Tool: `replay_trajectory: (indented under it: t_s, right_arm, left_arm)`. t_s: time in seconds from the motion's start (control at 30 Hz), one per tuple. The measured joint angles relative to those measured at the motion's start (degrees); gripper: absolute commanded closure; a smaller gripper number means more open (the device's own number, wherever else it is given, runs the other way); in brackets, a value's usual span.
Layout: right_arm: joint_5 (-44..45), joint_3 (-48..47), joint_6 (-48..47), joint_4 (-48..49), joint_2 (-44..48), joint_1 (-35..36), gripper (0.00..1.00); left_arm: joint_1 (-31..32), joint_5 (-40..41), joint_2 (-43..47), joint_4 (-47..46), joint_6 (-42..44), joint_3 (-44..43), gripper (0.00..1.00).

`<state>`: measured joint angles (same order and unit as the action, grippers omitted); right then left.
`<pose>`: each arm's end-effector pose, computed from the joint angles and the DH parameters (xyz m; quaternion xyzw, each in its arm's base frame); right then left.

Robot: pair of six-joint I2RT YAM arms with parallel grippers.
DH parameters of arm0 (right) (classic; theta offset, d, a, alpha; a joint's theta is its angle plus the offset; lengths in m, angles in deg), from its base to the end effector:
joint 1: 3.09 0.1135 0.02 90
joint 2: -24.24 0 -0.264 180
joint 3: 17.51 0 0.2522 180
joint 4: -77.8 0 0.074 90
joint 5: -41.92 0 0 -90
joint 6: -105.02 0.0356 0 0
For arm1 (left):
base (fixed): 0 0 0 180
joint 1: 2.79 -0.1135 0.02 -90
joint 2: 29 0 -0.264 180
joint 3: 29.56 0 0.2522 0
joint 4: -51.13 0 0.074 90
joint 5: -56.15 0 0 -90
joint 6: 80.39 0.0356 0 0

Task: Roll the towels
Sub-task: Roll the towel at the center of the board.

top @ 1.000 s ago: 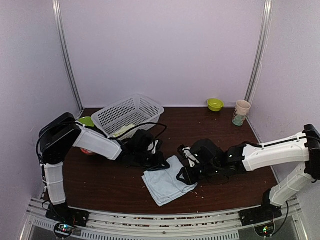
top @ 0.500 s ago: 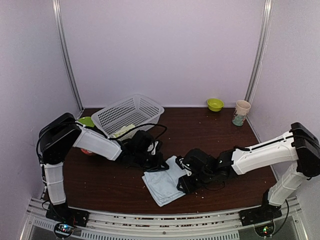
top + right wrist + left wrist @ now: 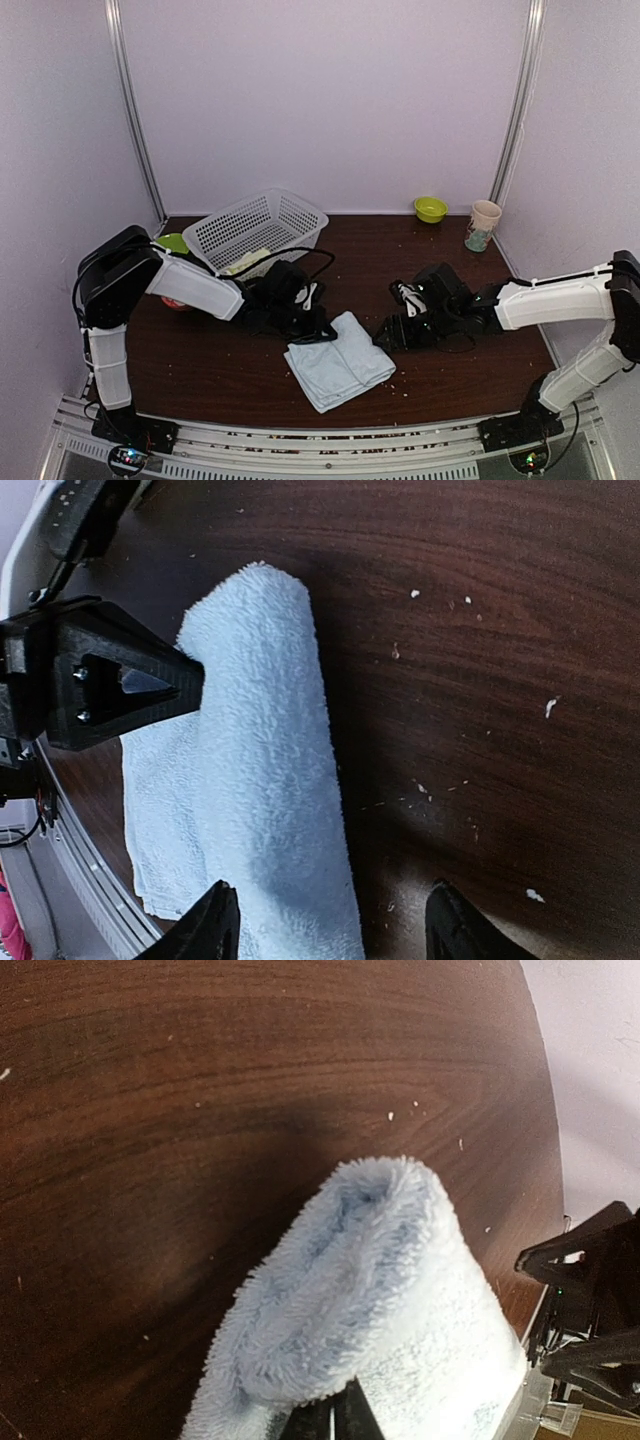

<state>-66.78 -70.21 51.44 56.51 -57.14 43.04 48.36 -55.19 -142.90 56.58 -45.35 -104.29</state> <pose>0.1796 0.2033 0.1710 -0.1339 0.9191 0.3375 0.1531 0.2400 -0.3187 0.1203 0.0412 0.9085 -0.4056 0.0913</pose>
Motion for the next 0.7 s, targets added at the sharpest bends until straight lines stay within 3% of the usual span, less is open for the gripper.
replay_trajectory:
  t_s: [0.2,0.23,0.53,0.7]
  right_arm:
    - [-9.68,4.24,4.26,10.4,-5.6,-3.78,0.38]
    - [-13.46,5.25,6.67,15.67,-7.98,-4.35,0.44]
    - [-17.7,5.66,8.31,20.83,-12.48,-4.39,1.0]
    - [-13.94,3.17,4.83,13.49,-10.12,-3.78,1.0]
  left_arm:
    - [0.02,0.11,-0.2,1.11,0.2,-0.63,0.97]
    - [0.04,0.2,-0.22,1.16,0.24,-0.68,0.97]
    - [0.46,0.55,-0.37,1.9,0.37,-1.25,0.97]
    - [0.83,1.05,0.11,2.75,0.61,-1.29,0.81]
